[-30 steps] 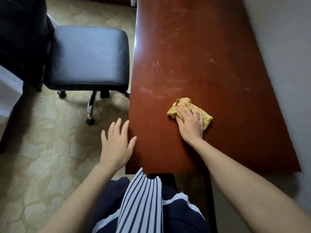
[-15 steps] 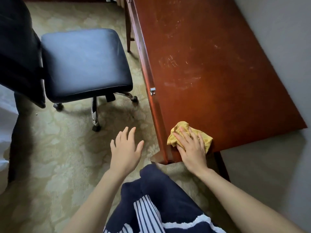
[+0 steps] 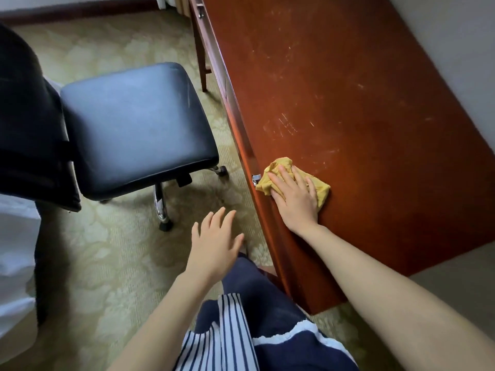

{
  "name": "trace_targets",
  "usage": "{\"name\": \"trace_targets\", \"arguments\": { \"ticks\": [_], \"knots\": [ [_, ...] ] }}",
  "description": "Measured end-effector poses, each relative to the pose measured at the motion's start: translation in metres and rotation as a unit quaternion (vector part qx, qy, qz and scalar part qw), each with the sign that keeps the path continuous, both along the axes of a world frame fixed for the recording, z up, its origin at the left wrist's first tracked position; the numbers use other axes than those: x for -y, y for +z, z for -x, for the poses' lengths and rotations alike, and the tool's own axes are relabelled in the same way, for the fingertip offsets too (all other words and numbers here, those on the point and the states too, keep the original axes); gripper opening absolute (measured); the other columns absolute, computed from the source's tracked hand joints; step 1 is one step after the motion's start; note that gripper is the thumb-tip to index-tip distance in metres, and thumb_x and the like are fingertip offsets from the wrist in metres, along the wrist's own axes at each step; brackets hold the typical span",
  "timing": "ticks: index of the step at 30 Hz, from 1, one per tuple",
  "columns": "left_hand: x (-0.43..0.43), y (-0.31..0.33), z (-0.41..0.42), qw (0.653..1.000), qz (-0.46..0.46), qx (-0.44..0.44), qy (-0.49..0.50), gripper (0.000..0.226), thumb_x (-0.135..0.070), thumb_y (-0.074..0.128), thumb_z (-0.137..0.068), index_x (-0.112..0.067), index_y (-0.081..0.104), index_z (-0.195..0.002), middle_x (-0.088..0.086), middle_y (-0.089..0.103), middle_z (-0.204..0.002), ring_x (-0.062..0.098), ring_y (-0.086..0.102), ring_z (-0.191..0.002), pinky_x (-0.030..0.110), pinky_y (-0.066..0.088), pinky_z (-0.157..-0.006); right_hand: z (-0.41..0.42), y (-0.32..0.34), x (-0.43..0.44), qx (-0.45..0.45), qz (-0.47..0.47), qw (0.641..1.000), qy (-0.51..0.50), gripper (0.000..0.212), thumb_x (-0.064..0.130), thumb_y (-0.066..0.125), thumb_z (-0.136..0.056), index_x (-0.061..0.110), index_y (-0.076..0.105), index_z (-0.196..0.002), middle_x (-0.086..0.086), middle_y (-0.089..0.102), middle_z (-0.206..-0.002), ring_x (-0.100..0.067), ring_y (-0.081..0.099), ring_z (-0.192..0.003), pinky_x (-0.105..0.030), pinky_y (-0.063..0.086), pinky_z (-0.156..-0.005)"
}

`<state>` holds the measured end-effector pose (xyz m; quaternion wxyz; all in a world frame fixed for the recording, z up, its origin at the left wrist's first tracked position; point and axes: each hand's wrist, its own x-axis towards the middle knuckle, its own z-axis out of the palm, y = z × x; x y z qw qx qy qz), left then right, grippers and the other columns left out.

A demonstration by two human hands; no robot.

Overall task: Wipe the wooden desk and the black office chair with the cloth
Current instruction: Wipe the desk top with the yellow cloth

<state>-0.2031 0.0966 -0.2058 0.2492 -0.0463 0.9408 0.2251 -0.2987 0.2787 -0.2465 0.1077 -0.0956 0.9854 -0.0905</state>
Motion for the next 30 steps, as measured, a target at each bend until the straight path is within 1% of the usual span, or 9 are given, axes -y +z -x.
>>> {"name": "trace_targets", "arguments": {
  "ticks": [7,11,14,18,20,24,26,28,30],
  "knots": [
    [0.028,0.006,0.068,1.0,0.026,-0.001,-0.014,0.055,-0.043,0.032,-0.101,-0.026,0.016,-0.151,-0.002,0.013,-0.159,0.02,0.006,-0.147,0.044,0.006,-0.119,0.098,-0.001,0.042,0.009,0.028,0.999,-0.017,0.043,0.042,0.033,-0.101,0.041,0.032,-0.144,0.011,0.019,-0.157,-0.016,0.008,-0.146,-0.04,0.003,-0.116],
    [0.041,0.005,0.096,0.999,0.021,0.008,-0.031,0.055,-0.042,0.034,-0.1,-0.026,0.018,-0.15,-0.002,0.014,-0.159,0.02,0.007,-0.147,0.044,0.006,-0.119,0.134,-0.001,0.068,0.007,0.066,0.99,-0.122,0.041,0.043,0.036,-0.1,0.043,0.037,-0.141,0.014,0.021,-0.156,-0.015,0.006,-0.146,-0.039,0.0,-0.116],
    [0.051,0.004,0.119,0.999,0.014,0.006,-0.048,0.055,-0.042,0.036,-0.1,-0.026,0.021,-0.15,-0.002,0.016,-0.159,0.021,0.009,-0.146,0.043,0.006,-0.119,0.143,-0.001,0.085,0.001,0.068,0.98,-0.188,0.041,0.043,0.038,-0.1,0.043,0.038,-0.141,0.015,0.021,-0.156,-0.015,0.005,-0.146,-0.04,0.0,-0.116],
    [0.064,0.001,0.163,0.992,0.015,-0.01,-0.126,0.055,-0.042,0.037,-0.099,-0.026,0.021,-0.15,0.0,0.016,-0.159,0.022,0.009,-0.146,0.044,0.007,-0.119,0.136,-0.004,0.086,-0.031,0.055,0.983,-0.173,0.041,0.04,0.038,-0.1,0.041,0.038,-0.141,0.011,0.027,-0.154,-0.017,0.011,-0.146,-0.041,0.003,-0.116],
    [0.07,0.001,0.189,0.982,0.019,-0.021,-0.189,0.055,-0.041,0.036,-0.1,-0.025,0.021,-0.15,0.001,0.016,-0.159,0.023,0.01,-0.146,0.046,0.006,-0.118,0.131,-0.005,0.086,-0.029,0.067,0.983,-0.169,0.041,0.037,0.041,-0.1,0.041,0.039,-0.141,0.011,0.03,-0.153,-0.016,0.014,-0.146,-0.04,0.002,-0.116],
    [0.074,0.005,0.232,0.948,-0.003,-0.051,-0.314,0.053,-0.037,0.039,-0.099,-0.025,0.025,-0.149,0.001,0.019,-0.157,0.024,0.013,-0.144,0.049,0.008,-0.117,0.104,-0.001,0.1,-0.053,0.072,0.961,-0.262,0.041,0.034,0.047,-0.098,0.041,0.044,-0.138,0.012,0.036,-0.15,-0.015,0.021,-0.144,-0.037,0.003,-0.116],
    [0.063,0.007,0.249,0.922,-0.027,-0.061,-0.382,0.053,-0.035,0.041,-0.099,-0.023,0.027,-0.148,0.001,0.016,-0.159,0.024,0.008,-0.146,0.047,0.007,-0.116,0.088,0.0,0.106,-0.065,0.071,0.936,-0.338,0.042,0.03,0.049,-0.097,0.04,0.045,-0.137,0.011,0.037,-0.149,-0.015,0.022,-0.144,-0.038,0.004,-0.117],
    [0.051,0.006,0.259,0.911,-0.037,-0.074,-0.405,0.054,-0.035,0.042,-0.099,-0.021,0.025,-0.149,0.003,0.011,-0.16,0.025,0.0,-0.147,0.047,0.004,-0.117,0.08,0.0,0.11,-0.053,0.077,0.93,-0.356,0.043,0.025,0.05,-0.097,0.037,0.046,-0.138,0.011,0.034,-0.151,-0.016,0.02,-0.144,-0.04,0.007,-0.118],
    [0.031,0.003,0.265,0.888,-0.041,-0.084,-0.449,0.06,-0.038,0.041,-0.099,-0.018,0.019,-0.151,0.005,0.003,-0.161,0.027,-0.006,-0.147,0.048,0.0,-0.117,0.059,0.0,0.111,-0.058,0.056,0.911,-0.403,0.042,0.021,0.055,-0.095,0.033,0.051,-0.135,0.009,0.036,-0.15,-0.017,0.023,-0.143,-0.042,0.015,-0.117]
  ]
}}
